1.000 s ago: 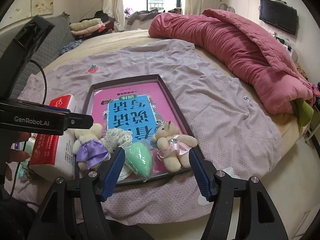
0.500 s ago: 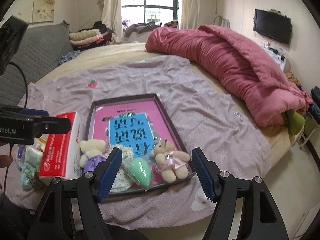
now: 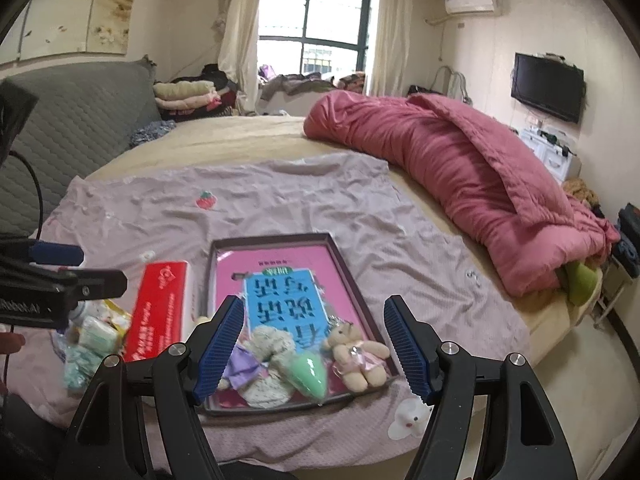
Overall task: Organize soft objects
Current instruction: 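Move both tools to the pile of items beside the tissue box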
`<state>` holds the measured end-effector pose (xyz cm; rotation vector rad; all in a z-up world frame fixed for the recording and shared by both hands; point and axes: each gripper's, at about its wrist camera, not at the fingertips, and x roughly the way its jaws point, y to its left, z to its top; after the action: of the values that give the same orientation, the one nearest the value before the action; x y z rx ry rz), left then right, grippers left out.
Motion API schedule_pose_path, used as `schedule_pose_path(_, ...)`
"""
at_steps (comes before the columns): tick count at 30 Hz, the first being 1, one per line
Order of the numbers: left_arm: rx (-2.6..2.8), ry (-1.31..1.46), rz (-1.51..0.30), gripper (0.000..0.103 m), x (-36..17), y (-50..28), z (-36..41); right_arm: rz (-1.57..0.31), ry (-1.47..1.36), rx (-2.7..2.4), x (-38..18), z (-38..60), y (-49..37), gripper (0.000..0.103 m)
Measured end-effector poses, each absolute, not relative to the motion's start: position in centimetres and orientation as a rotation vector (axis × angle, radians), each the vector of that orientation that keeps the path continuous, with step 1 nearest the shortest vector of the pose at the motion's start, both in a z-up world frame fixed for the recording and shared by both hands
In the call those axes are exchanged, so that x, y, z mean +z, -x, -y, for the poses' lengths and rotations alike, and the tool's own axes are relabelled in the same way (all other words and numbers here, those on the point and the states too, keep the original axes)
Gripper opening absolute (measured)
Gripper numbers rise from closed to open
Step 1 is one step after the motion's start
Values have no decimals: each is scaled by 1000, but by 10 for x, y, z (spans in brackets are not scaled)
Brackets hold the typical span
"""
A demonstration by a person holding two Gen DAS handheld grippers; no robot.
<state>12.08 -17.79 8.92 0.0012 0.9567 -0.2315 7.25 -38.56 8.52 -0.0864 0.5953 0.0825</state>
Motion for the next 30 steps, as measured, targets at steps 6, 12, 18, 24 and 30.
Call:
schedule_pose_path(6, -202, 15, -935, 81, 96, -106, 149, -565, 118, 100, 102, 363, -66, 74)
schedule_pose_path(12, -172, 40, -923, 81, 99, -95, 122, -535, 133, 126, 120, 338, -56, 74)
schedule_pose_path(18, -135, 66, -914, 81, 103, -80, 90, -511, 162, 169, 132, 308, -46, 74)
schedule_pose_path(24, -89, 109, -904, 81, 106, -63, 56, -492, 189, 212, 141, 280, -37, 74)
schedule_pose_path(30, -25, 146, -921, 81, 108, -48, 17, -479, 211, 261, 146, 258, -24, 74)
